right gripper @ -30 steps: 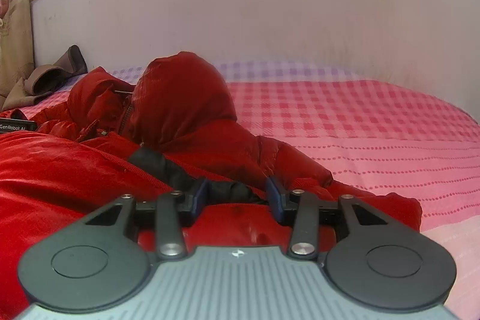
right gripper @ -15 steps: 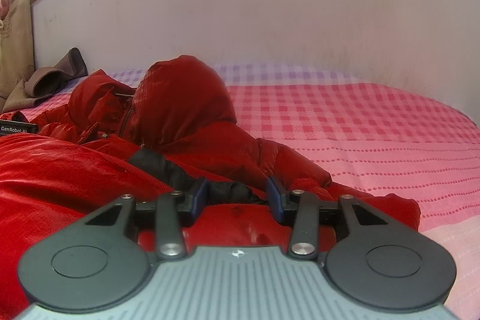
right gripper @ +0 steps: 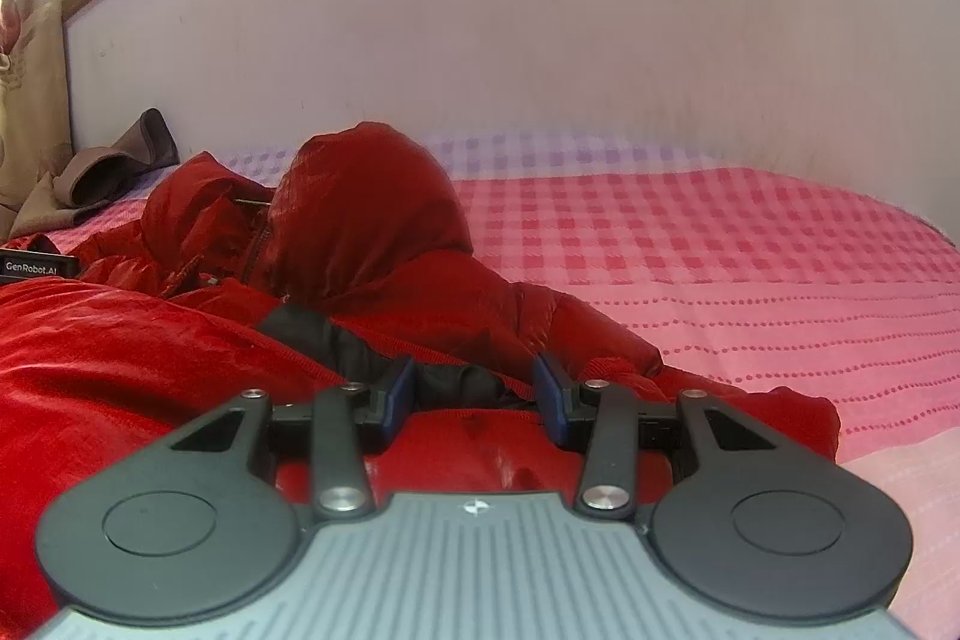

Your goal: Fold large clothes

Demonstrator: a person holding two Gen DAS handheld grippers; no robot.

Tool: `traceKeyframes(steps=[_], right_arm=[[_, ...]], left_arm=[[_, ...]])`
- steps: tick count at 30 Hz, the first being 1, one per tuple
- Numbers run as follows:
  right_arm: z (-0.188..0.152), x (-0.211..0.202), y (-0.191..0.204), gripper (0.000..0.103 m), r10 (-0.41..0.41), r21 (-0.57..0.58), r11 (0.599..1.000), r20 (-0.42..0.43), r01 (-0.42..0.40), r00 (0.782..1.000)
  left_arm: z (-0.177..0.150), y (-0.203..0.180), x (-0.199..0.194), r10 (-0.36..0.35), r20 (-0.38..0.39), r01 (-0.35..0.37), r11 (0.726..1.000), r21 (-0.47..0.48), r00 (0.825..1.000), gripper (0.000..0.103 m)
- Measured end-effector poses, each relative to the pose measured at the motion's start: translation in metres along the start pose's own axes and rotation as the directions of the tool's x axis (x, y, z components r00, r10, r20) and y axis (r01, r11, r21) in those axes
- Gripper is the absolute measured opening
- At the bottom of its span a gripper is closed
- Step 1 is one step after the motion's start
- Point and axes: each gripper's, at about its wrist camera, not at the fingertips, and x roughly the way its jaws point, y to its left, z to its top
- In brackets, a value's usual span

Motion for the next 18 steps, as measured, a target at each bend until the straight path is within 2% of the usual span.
traceKeyframes(steps=[18], right_arm=[[-0.0001, -0.0026, -0.0002, 0.042, 0.005, 0.005, 1.0, 0.01, -0.005, 1.0]], left_arm=[[-0.0003, -0.001, -0.0032, 0.005, 0.002, -0.005, 1.0, 0.001, 1.0, 0.103]])
